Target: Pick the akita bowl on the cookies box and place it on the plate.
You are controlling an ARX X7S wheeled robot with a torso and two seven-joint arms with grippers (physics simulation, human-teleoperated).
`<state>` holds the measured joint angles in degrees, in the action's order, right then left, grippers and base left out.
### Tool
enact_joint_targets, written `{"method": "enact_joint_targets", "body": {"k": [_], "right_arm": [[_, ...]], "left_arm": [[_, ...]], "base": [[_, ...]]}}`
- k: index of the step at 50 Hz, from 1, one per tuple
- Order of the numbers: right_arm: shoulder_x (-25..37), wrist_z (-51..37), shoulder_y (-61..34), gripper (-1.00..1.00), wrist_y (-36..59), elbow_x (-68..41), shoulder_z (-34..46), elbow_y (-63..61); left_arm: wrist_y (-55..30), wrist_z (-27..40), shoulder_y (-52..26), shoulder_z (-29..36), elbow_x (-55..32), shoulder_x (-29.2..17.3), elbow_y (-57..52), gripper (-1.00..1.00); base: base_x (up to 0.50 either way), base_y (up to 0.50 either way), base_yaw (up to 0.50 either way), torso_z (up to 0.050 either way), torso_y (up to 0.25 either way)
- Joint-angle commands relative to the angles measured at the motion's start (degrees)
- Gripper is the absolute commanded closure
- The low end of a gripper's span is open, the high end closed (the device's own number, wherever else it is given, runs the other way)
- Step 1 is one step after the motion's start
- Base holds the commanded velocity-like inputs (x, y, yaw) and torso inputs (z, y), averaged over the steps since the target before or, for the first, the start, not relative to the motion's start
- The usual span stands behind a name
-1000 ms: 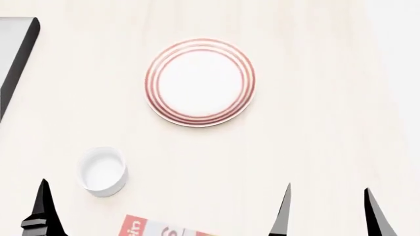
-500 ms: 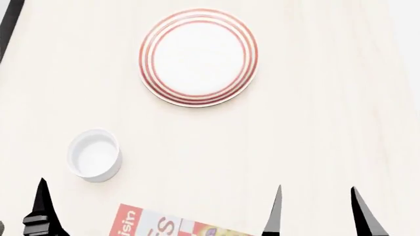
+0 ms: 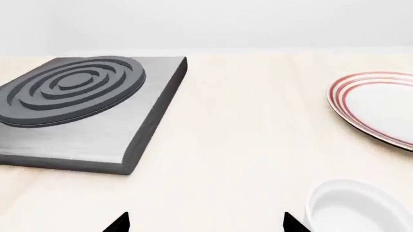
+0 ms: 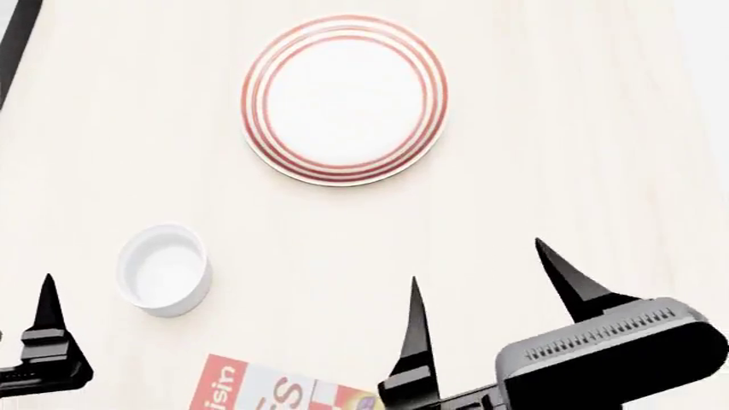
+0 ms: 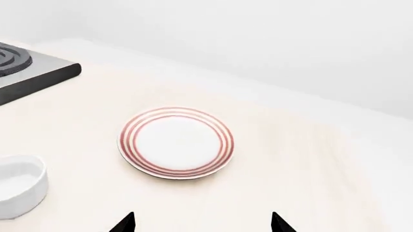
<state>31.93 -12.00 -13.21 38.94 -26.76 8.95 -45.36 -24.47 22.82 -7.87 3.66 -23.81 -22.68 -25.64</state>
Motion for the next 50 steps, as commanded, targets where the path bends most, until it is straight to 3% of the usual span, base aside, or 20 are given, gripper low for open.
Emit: {"method": "enact_joint_targets", "body": {"k": [1,14,21,26,30,37,50], "right_arm": [[4.03,3.12,-11.6,-1.0,16.68,-10.19,1.31,-6.32],[5.12,6.25,-25.08,-1.0,29.95,-20.07,5.58,-9.43],[3.55,4.26,-32.81,-1.0,43.57,-35.63,3.24,-12.93],[1.73,-2.76,-36.95,-1.0,49.55,-50.49,1.55,-13.41],[2.57,-4.99,-37.95,-1.0,48.4,-51.88,5.99,-14.49],[4.03,-15.32,-42.65,-1.0,45.89,-68.31,9.49,-12.61],[3.47,-25.67,-46.73,-1.0,43.32,-78.25,16.82,-14.03]], "left_arm": [[-4.67,0.63,-2.28,-1.02,-2.09,-1.96,-2.65,-1.0],[-4.88,0.43,-4.96,-0.53,-0.55,-3.38,-0.56,-1.0],[-4.85,0.72,-4.9,-0.38,-0.27,-3.53,-0.95,-1.0],[-4.13,0.61,-4.35,0.12,0.33,-3.64,-1.01,-1.0],[-3.97,0.49,-4.03,0.39,0.45,-3.79,-1.29,-1.0],[-3.59,0.21,-3.41,0.83,0.67,-4.12,-1.82,-1.0],[-2.92,0.12,-2.82,1.33,1.02,-4.31,-2.28,-1.0]], "base": [[0.0,0.0,0.0,0.0,0.0],[0.0,0.0,0.0,0.0,0.0],[0.0,0.0,0.0,0.0,0.0],[0.0,0.0,0.0,0.0,0.0],[0.0,0.0,0.0,0.0,0.0],[0.0,0.0,0.0,0.0,0.0],[0.0,0.0,0.0,0.0,0.0]]}}
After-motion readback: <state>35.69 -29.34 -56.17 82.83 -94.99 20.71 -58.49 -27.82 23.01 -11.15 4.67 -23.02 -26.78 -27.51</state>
